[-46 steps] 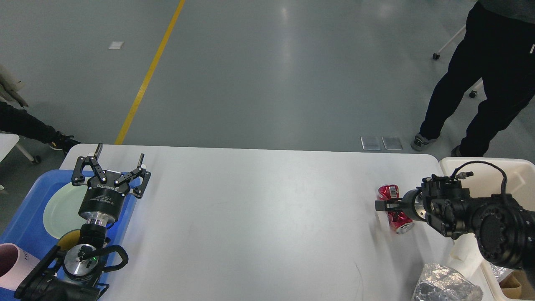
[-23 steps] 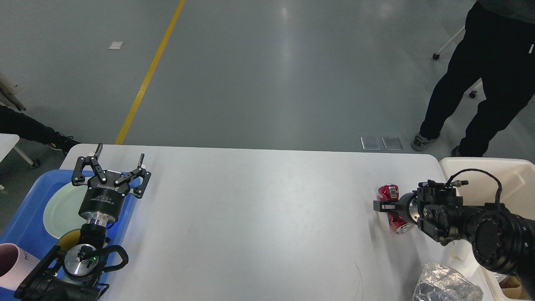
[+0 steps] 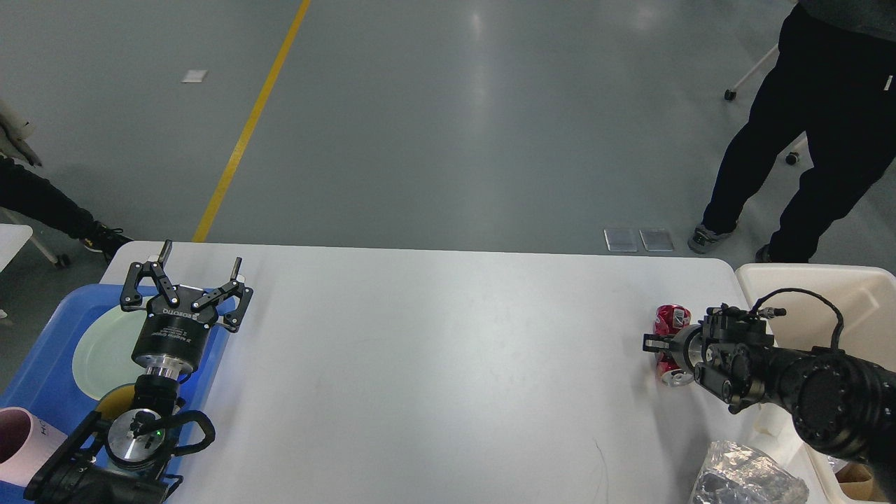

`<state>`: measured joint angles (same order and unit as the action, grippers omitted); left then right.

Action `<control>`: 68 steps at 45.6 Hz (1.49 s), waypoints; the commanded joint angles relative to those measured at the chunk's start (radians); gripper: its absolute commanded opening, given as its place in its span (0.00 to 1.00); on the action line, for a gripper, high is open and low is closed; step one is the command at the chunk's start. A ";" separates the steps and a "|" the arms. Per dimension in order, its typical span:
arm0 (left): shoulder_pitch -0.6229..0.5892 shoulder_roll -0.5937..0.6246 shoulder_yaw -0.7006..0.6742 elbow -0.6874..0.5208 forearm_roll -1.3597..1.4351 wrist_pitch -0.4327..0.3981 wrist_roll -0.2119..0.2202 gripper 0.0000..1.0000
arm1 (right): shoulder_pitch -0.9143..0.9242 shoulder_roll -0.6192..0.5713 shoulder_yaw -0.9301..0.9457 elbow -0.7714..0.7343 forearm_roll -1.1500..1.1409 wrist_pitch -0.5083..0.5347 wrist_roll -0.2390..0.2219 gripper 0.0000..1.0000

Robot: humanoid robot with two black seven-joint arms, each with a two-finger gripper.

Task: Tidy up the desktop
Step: 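Raise the right gripper away from the red can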

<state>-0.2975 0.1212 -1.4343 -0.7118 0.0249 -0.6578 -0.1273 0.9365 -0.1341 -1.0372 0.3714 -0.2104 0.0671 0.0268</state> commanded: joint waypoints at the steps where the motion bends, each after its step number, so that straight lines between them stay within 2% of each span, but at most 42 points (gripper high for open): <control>1: 0.000 0.000 0.000 0.000 0.000 0.000 0.000 0.97 | 0.005 -0.002 0.016 0.009 0.029 0.010 -0.013 0.00; 11: 0.000 0.000 0.000 0.000 0.000 0.000 0.000 0.97 | 0.044 -0.010 0.017 0.053 0.034 0.025 -0.019 0.00; 18: 0.000 0.000 0.000 0.000 0.000 0.000 0.000 0.97 | 0.159 -0.082 0.017 0.197 0.037 0.075 -0.021 0.00; 28: 0.000 0.000 0.000 0.000 0.000 0.000 0.000 0.97 | 0.416 -0.217 -0.001 0.484 0.102 0.175 -0.030 0.00; 39: 0.000 0.000 0.000 0.000 0.000 0.000 0.000 0.97 | 0.731 -0.252 -0.125 0.774 0.144 0.307 -0.136 0.00; 50: 0.000 0.002 0.000 0.000 0.000 0.000 0.000 0.97 | 1.087 -0.240 -0.311 1.043 0.267 0.361 -0.139 0.00; 54: 0.000 0.000 0.000 0.000 0.000 0.000 0.000 0.97 | 1.140 -0.248 -0.328 1.080 0.267 0.362 -0.143 0.00; 68: 0.000 0.000 0.000 0.000 0.001 0.000 0.000 0.97 | 1.128 -0.249 -0.333 1.083 0.302 0.355 -0.143 0.00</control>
<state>-0.2976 0.1222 -1.4343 -0.7118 0.0246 -0.6579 -0.1273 2.0678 -0.3834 -1.3712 1.4537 0.0760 0.4212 -0.1166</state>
